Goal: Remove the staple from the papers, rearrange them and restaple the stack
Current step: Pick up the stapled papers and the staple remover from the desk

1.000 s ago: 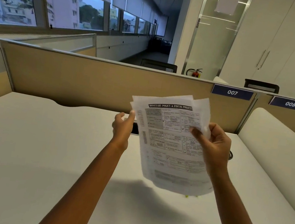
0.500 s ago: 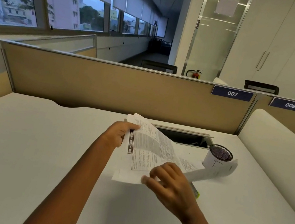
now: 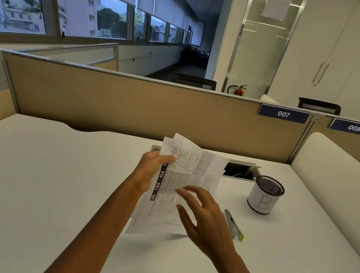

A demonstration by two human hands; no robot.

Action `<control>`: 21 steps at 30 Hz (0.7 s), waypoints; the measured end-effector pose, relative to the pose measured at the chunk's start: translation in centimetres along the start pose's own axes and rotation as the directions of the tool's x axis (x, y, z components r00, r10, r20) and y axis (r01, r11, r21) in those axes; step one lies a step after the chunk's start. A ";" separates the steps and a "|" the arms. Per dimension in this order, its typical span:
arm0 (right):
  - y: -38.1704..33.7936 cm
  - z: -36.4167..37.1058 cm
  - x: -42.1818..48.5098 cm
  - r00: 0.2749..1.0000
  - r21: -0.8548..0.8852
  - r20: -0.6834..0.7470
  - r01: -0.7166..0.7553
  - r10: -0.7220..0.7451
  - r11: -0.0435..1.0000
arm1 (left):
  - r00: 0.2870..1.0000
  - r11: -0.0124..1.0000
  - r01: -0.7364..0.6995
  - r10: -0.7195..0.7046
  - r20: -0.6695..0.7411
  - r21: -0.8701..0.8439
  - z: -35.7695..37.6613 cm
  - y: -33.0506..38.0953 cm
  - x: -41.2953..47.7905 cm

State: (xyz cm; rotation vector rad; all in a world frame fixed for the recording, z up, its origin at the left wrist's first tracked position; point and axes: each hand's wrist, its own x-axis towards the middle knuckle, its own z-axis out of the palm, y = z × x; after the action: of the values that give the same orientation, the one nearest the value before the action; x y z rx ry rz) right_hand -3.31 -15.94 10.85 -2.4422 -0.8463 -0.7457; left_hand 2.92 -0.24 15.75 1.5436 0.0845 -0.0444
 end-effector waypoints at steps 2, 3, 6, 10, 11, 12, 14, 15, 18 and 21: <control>0.1 0.4 0.4 0.995 0.058 0.004 -0.100 0.100 0.993 | 0.999 0.999 -0.034 0.034 -0.018 -0.003 0.4 -0.1 -0.2; 0.1 0.6 0.6 0.990 0.078 0.016 -0.138 0.137 0.987 | 0.998 0.999 -0.047 0.047 -0.029 -0.002 0.6 -0.2 -0.3; 0.2 1.3 1.0 0.980 0.086 0.060 -0.192 0.188 0.978 | 0.997 0.998 -0.066 0.065 -0.039 -0.020 1.2 -0.3 -0.6; -0.1 2.2 1.3 0.971 0.053 0.127 -0.211 0.203 0.976 | 0.996 0.996 -0.077 0.076 -0.048 -0.040 1.9 -0.7 -0.9; -0.1 2.5 1.2 0.967 0.051 0.146 -0.216 0.207 0.975 | 0.995 0.997 -0.079 0.078 -0.061 -0.025 1.9 -0.8 -0.9; 0.0 2.7 1.1 0.964 0.048 0.167 -0.217 0.206 0.975 | 0.994 0.997 -0.077 0.076 -0.075 -0.017 2.0 -0.9 -0.9; 0.3 3.1 0.8 0.959 0.039 0.205 -0.206 0.194 0.978 | 0.992 0.998 -0.067 0.065 -0.110 -0.015 2.0 -1.3 -0.7; 0.7 3.2 0.6 0.959 0.042 0.212 -0.203 0.189 0.978 | 0.990 0.998 -0.060 0.057 -0.129 -0.016 1.9 -1.6 -0.7; 2.5 3.5 -0.1 0.945 0.072 0.196 -0.280 0.261 0.957 | 0.982 0.998 -0.024 0.012 -0.191 -0.063 1.8 -2.3 -0.6; 5.2 4.1 -0.9 0.877 0.041 0.170 -0.461 0.449 0.886 | 0.968 0.993 0.010 -0.040 -0.247 -0.121 1.7 -3.0 -0.6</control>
State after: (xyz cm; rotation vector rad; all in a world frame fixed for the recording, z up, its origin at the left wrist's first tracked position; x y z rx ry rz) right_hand 0.87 -17.72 6.02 -2.5078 -0.3122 -0.3394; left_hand 2.09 -2.03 12.81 1.4226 0.3010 0.1328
